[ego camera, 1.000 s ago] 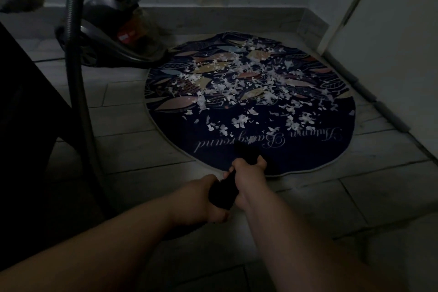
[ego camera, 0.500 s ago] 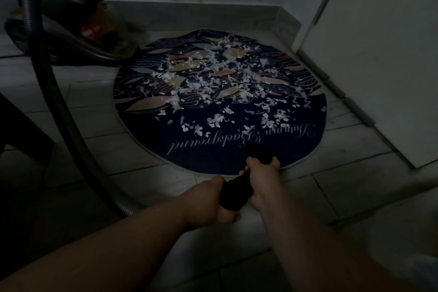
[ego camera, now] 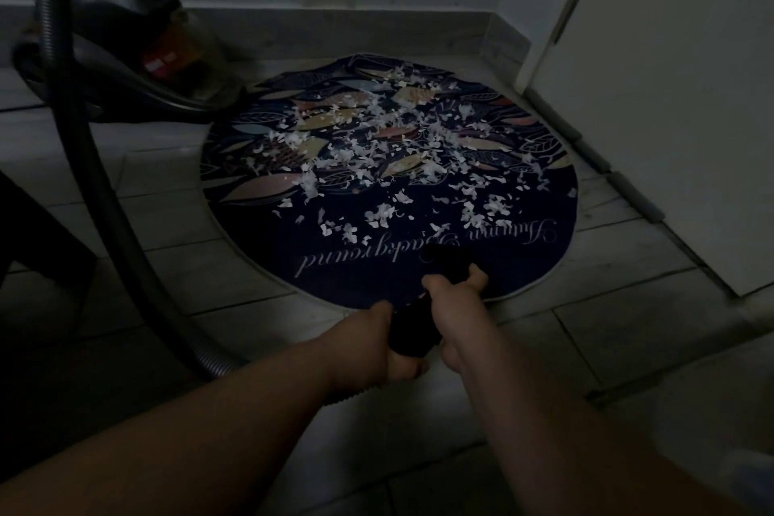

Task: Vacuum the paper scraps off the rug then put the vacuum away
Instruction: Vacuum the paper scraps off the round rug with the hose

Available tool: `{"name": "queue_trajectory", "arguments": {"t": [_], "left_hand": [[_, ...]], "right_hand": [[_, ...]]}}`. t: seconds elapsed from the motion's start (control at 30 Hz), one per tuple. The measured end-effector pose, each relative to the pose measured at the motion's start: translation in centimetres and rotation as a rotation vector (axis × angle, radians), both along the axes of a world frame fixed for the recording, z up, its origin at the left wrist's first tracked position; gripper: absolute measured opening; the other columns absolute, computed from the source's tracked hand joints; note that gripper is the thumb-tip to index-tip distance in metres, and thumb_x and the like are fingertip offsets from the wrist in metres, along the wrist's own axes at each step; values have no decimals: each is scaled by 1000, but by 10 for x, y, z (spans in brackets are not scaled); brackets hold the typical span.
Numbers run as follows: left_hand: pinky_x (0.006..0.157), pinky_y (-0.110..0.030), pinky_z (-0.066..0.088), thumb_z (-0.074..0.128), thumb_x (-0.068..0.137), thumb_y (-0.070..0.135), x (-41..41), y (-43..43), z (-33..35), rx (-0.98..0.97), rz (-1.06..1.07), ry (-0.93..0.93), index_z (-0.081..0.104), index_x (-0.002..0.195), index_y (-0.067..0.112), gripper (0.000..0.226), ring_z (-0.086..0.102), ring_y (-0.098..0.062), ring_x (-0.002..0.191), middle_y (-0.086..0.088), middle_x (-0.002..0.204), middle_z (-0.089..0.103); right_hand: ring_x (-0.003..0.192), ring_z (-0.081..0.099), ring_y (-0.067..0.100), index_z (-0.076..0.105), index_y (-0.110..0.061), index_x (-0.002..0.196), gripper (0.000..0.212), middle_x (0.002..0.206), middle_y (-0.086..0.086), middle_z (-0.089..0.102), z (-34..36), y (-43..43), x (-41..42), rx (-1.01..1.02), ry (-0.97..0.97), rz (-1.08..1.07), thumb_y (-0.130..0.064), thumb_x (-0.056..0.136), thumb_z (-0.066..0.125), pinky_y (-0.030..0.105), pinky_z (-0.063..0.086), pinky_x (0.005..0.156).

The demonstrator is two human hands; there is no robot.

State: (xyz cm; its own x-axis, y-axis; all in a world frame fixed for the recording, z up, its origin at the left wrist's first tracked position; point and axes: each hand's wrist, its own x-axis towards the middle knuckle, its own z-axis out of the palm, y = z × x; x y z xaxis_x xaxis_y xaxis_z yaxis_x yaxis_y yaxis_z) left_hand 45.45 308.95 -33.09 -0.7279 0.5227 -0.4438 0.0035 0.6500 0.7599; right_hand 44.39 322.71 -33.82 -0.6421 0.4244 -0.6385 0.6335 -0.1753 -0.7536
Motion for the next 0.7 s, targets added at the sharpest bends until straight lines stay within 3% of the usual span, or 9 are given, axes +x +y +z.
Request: {"name": "queue_trajectory", "arguments": {"t": [0.1, 0.23, 0.53, 0.7], "left_hand": [[43, -10, 37, 74, 78, 31, 2, -6, 1, -10, 3, 12, 44, 108, 12, 47, 52, -3, 61, 4, 82, 57], [45, -8, 36, 73, 78, 32, 2, -17, 1, -42, 30, 35, 45, 111, 10, 48, 52, -3, 65, 1, 92, 59], [47, -13, 41, 73, 77, 34, 4, -51, 12, -140, 76, 11, 46, 108, 15, 45, 59, -9, 69, 0, 96, 60], [47, -15, 44, 74, 76, 35, 4, -68, 15, -148, 131, 16, 46, 100, 15, 42, 58, -7, 61, 1, 87, 60]], "right_hand": [[89, 55, 29, 5, -42, 149, 75, 111, 14, 50, 0, -7, 0, -9, -15, 10, -24, 96, 54, 36, 51, 65], [96, 56, 31, 4, -44, 148, 76, 108, 12, 49, -1, -19, -5, -10, -29, 24, -24, 95, 54, 48, 54, 84], [87, 52, 24, 4, -38, 150, 76, 115, 11, 48, -1, -55, -9, -44, 5, 107, -22, 96, 54, 37, 47, 71], [101, 55, 31, 4, -39, 150, 77, 123, 15, 50, 0, -75, -18, -33, -24, 163, -24, 93, 55, 47, 51, 90]]}}
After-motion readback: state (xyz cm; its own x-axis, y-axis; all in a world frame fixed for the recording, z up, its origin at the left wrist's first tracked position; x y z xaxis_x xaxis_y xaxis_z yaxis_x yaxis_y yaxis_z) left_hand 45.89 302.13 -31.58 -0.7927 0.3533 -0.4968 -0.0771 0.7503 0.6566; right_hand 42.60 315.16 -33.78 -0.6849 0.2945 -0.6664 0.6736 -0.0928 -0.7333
